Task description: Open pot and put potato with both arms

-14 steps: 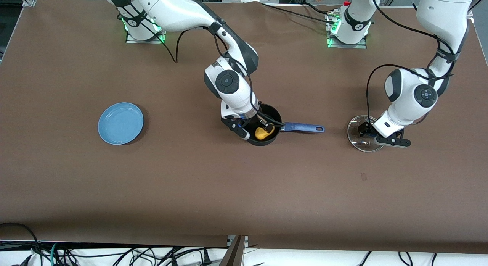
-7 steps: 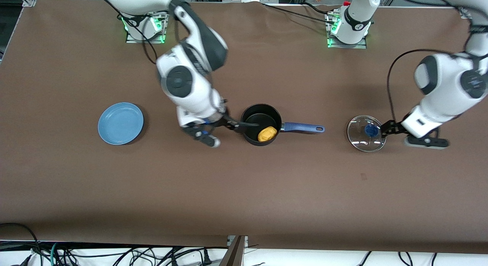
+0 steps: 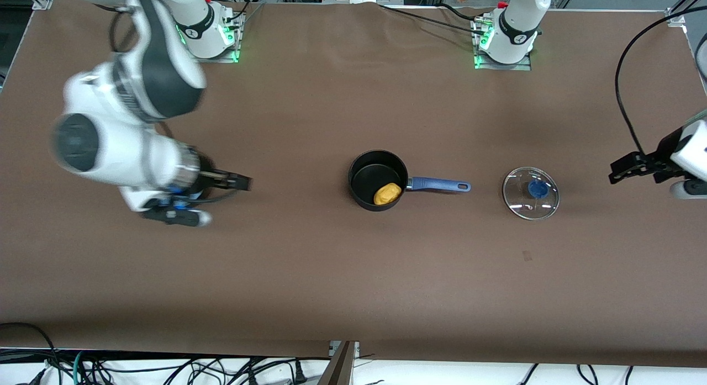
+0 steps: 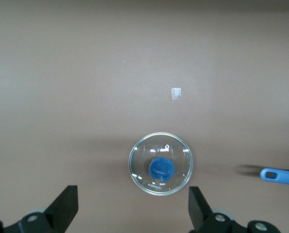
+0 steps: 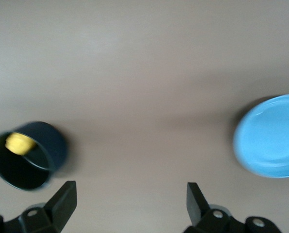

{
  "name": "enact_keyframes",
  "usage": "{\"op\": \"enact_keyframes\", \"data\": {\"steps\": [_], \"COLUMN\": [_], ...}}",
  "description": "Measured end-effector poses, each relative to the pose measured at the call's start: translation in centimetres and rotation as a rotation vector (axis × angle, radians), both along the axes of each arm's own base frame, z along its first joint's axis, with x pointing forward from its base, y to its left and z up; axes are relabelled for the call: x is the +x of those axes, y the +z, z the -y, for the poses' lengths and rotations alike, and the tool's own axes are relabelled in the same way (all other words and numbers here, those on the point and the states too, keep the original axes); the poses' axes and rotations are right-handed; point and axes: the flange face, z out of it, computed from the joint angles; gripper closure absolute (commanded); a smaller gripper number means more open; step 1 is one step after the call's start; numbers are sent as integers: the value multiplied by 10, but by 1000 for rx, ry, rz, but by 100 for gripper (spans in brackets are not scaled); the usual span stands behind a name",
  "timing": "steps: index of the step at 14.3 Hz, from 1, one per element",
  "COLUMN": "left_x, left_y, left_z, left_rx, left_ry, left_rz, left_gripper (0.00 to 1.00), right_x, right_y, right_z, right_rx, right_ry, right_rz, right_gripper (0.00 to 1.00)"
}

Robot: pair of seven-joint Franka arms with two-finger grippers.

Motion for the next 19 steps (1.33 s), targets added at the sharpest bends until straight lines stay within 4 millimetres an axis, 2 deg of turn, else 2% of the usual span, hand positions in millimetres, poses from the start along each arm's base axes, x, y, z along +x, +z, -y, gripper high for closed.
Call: {"op": "enact_keyframes", "data": {"steps": [3,4,6,9,12,14,19], "left_x": [-3,-5,-8,-11,-18,-19,-20], "left_y": [28,32,35,42,49,49,49], "left_z": [-4,-6,-1,16,23,21,20], "left_rx": [-3,-3,-4,8,9,10,9], "left_ry": [50,58,63,60,55,60,62], "left_rz": [-14,-22,-45,-60,-77,-81,-85], "left_gripper": [0,0,0,0,0,0,0], "right_x": [-7,-13,-30,-60,-79,-84,-84], "right_y": [44,62,91,116,131,133,122], "right_z": [89,113,143,156,166,165,165], "right_rx": [-37,-53,-64,-102,-176,-186,-183], "right_ry": [156,173,164,157,157,165,178], "right_rz": [31,50,76,85,96,95,72], "right_gripper": [0,0,0,0,0,0,0]}}
